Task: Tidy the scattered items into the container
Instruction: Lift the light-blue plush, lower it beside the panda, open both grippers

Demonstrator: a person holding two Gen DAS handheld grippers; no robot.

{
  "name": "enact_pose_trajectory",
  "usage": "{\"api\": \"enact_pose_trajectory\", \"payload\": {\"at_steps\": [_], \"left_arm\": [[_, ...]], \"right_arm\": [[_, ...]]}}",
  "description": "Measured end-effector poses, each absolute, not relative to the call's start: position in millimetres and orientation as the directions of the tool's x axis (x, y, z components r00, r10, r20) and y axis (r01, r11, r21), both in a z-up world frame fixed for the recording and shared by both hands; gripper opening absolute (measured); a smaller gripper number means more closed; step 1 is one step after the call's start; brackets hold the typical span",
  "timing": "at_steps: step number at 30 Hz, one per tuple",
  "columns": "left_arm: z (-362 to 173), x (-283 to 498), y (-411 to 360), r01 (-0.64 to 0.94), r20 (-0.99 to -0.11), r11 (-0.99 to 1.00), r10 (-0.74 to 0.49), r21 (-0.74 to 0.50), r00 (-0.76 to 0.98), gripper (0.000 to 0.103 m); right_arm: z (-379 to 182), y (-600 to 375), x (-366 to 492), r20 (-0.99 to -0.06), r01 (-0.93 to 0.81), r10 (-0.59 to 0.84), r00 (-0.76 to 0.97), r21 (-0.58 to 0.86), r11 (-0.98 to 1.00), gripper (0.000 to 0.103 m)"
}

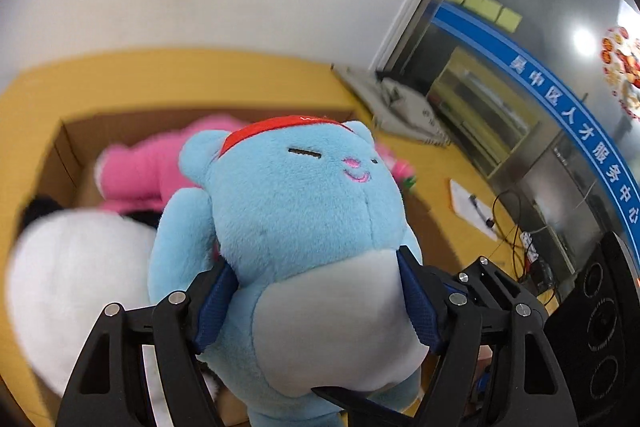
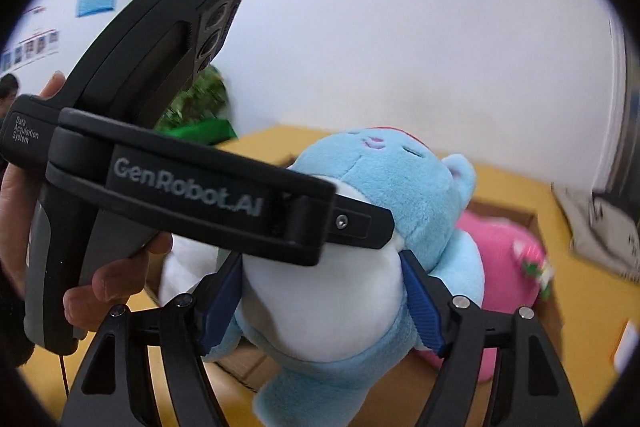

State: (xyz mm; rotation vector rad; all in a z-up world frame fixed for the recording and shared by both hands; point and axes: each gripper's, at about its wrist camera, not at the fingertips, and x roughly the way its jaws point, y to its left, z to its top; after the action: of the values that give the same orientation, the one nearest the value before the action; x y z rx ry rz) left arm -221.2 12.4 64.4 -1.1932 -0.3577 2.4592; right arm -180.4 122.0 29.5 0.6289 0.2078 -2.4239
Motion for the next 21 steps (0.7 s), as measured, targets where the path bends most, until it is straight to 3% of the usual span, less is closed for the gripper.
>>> {"api": "enact_pose_trajectory", "payload": {"at_steps": [3, 9, 16, 19, 20, 21], "left_arm": [[43, -219, 17, -0.252, -0.692, -0.891, 0.453, -0.378, -0.563, 0.080], [37, -203, 27, -0.231, -0.715, -0.905, 0.424, -0.358, -0.555, 0.080], [26, -210, 32, -0.194, -0.710, -0.907, 0.414, -0.374, -0.569, 0.081], [23, -212, 39, -0.192, -0.735, -0.923, 0.383, -0.334, -0.560, 0.080], [21, -210, 41, -0.196, -0.734, -0.926, 0.375, -0.322, -0.566, 0.080], [22, -206, 40, -0.203, -0.724, -0.926, 0.377, -0.319, -0.578, 0.080]], "right_arm": [[-2, 123, -188, -0.551, 0.582, -0.504, -0.666, 0.039, -0.812, 0.075], [-7, 129, -184, -0.612, 0.574, -0.519, -0.597, 0.125, -0.809, 0.075], [-18, 128, -194, -0.650, 0.588, -0.498, -0.573, 0.097, -0.803, 0.075], [-25, 125, -205, -0.693, 0.592, -0.434, -0.575, 0.012, -0.805, 0.075], [-37, 121, -207, -0.732, 0.585, -0.374, -0.569, -0.041, -0.810, 0.080], [-40, 123, -208, -0.727, 0.574, -0.391, -0.564, -0.005, -0.819, 0.080]]}}
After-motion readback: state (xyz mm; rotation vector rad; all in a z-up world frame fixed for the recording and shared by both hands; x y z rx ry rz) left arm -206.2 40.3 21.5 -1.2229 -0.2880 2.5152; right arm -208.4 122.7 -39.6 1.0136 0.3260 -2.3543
